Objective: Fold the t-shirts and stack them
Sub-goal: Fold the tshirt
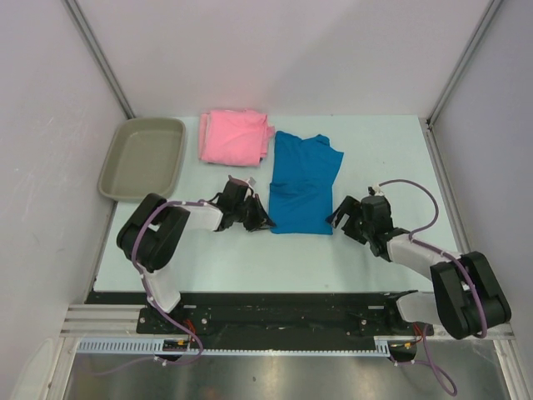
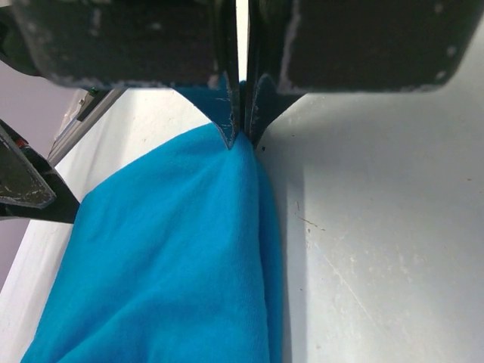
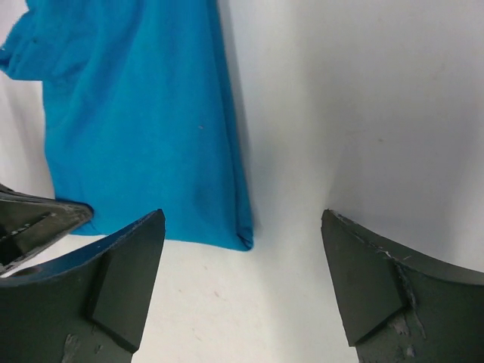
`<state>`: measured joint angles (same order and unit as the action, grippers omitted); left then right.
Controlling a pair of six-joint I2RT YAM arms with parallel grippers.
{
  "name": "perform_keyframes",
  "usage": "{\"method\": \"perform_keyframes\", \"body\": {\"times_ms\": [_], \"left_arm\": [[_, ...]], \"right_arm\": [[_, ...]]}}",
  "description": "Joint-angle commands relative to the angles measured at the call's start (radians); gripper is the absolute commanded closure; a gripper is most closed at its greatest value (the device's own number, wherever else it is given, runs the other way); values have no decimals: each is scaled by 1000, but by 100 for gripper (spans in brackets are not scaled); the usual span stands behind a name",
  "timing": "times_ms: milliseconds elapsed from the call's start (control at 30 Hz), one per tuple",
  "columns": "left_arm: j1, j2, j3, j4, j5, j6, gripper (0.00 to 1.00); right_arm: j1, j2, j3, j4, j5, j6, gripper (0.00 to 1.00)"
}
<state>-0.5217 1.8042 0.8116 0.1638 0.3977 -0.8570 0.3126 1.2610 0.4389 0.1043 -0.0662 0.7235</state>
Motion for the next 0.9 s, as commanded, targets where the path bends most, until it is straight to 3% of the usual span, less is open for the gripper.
{"method": "perform_keyframes", "body": {"times_ms": [0, 400, 500, 533, 600, 700, 867], "left_arm": [[-29, 17, -58, -93, -65, 24, 100], [-31, 4, -81, -69, -65, 29, 99], [-31, 3, -86, -70, -62, 29, 99], [-32, -3, -94, -64, -60, 29, 100], [-35, -31, -127, -50, -65, 19, 100], [-64, -81, -172, -53, -91, 9, 100], [-142, -202, -265, -41, -117, -42, 100]], "right_arm": [[19, 72, -37, 135, -52, 82, 14], [82, 158, -71, 196, -83, 116, 41], [83, 150, -86, 190, -69, 116, 60], [83, 147, -89, 187, -63, 114, 78], [85, 140, -89, 166, -49, 108, 100], [91, 112, -106, 137, -38, 100, 100], [169, -110, -150, -15, 22, 102, 100]]}}
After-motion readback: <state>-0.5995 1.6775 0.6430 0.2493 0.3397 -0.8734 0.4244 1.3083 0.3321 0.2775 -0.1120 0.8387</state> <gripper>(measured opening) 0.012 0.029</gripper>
